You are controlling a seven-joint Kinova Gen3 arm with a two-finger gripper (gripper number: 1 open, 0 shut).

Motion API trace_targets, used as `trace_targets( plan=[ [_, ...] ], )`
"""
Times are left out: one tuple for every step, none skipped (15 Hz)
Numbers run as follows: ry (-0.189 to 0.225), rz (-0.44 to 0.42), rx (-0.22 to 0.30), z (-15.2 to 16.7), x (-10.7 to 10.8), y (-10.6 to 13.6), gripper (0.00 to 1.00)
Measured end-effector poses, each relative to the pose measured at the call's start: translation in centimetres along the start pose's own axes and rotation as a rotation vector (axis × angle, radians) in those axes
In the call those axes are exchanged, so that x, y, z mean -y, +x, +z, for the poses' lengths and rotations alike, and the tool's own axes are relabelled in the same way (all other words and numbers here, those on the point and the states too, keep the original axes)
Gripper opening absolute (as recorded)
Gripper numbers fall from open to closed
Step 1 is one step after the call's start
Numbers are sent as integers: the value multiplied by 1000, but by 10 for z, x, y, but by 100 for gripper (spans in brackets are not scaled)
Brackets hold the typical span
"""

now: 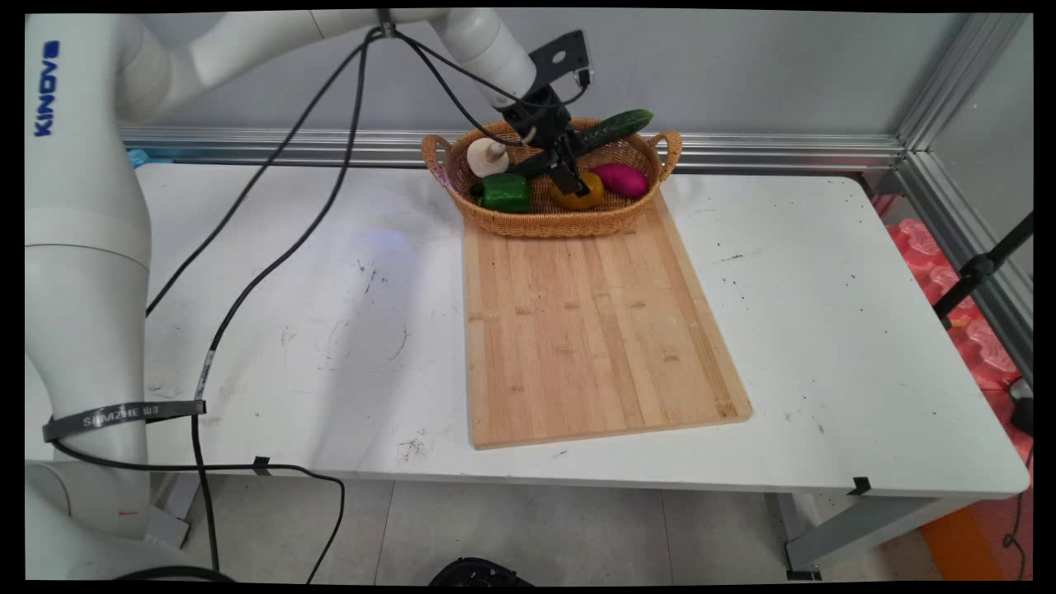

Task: Pick up the potato from the vegetable basket

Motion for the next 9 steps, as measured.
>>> trace_targets(
  plan=[
    [-2,3,-2,7,1,-1,100],
    [-2,5,-3,13,2,-2,100],
    [-3,7,-3,17,4,-3,100],
    [-3,9,-4,23,5,-3,100],
    [-3,11,-3,27,6,-4,100],
    [-3,13,-3,31,6,-5,100],
    [-5,14,-2,36,7,-7,0],
    [-8,15,-1,39,7,-7,0],
    [-11,16,0,41,7,-8,0]
  ],
)
